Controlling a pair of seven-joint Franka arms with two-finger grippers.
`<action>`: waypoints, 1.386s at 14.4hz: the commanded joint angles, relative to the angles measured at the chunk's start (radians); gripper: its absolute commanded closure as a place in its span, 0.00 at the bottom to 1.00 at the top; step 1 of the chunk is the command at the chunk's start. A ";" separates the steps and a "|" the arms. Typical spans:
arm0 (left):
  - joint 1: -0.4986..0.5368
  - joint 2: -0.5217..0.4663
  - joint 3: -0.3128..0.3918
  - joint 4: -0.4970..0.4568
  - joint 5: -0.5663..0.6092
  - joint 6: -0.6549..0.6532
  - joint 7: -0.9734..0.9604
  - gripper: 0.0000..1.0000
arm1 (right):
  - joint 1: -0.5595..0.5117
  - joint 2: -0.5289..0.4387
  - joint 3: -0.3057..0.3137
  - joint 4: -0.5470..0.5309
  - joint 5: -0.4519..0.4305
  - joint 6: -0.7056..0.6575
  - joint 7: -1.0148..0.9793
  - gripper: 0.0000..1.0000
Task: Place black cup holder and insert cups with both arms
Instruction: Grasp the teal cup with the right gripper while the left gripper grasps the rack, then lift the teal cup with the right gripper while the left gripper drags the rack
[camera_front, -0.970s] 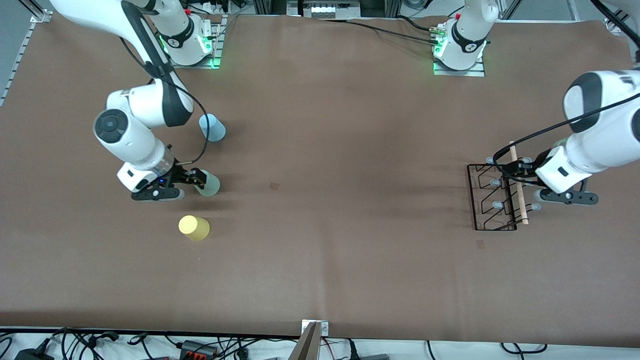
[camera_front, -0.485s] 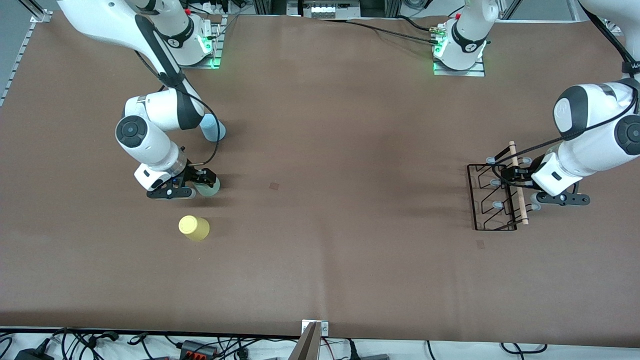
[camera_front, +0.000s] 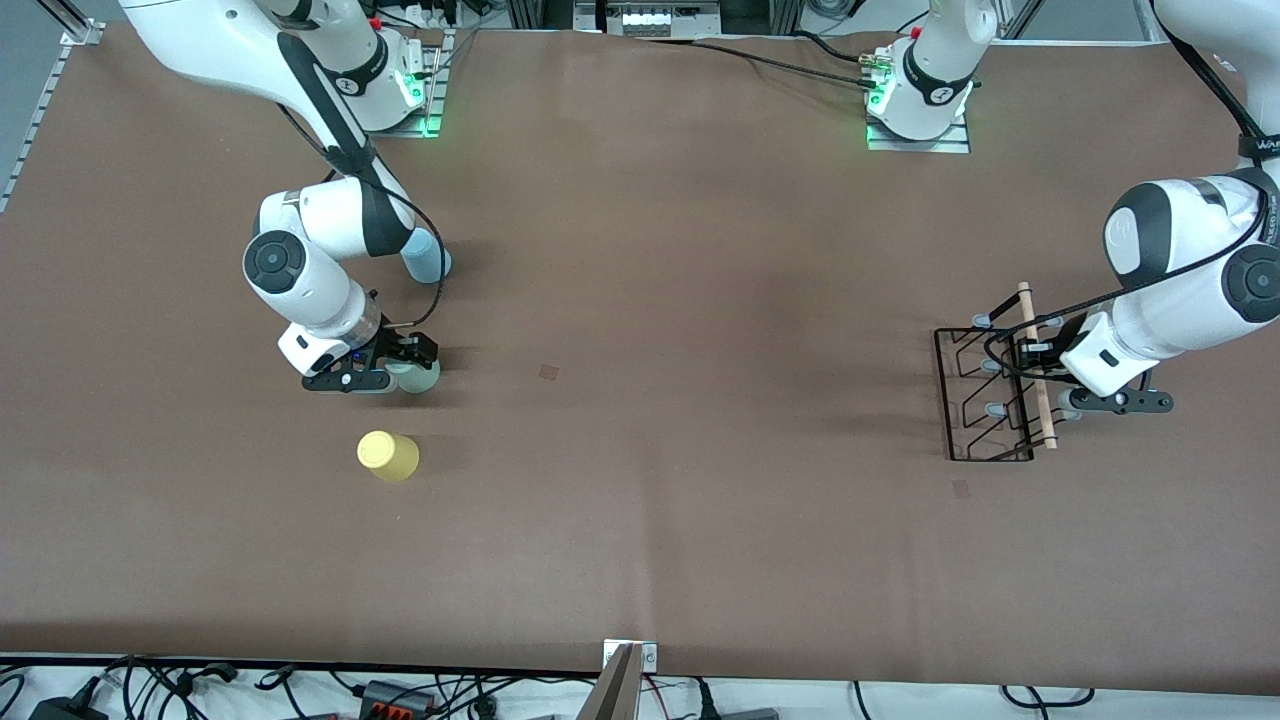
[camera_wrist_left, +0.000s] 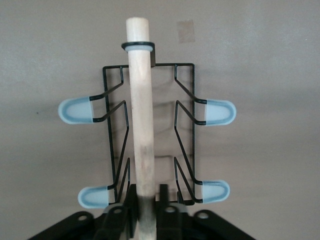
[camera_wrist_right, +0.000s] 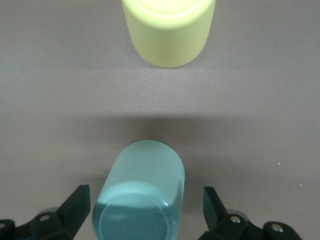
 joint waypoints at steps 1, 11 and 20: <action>0.005 -0.004 -0.004 0.008 0.023 -0.001 0.003 0.91 | 0.014 -0.008 -0.006 -0.027 0.019 0.024 0.012 0.00; -0.009 -0.013 -0.020 0.255 0.020 -0.272 0.009 0.99 | 0.028 -0.017 -0.006 -0.003 0.016 0.012 -0.002 0.95; -0.141 -0.001 -0.274 0.321 0.002 -0.340 -0.275 0.99 | 0.025 -0.190 -0.027 0.031 0.001 -0.169 -0.062 0.95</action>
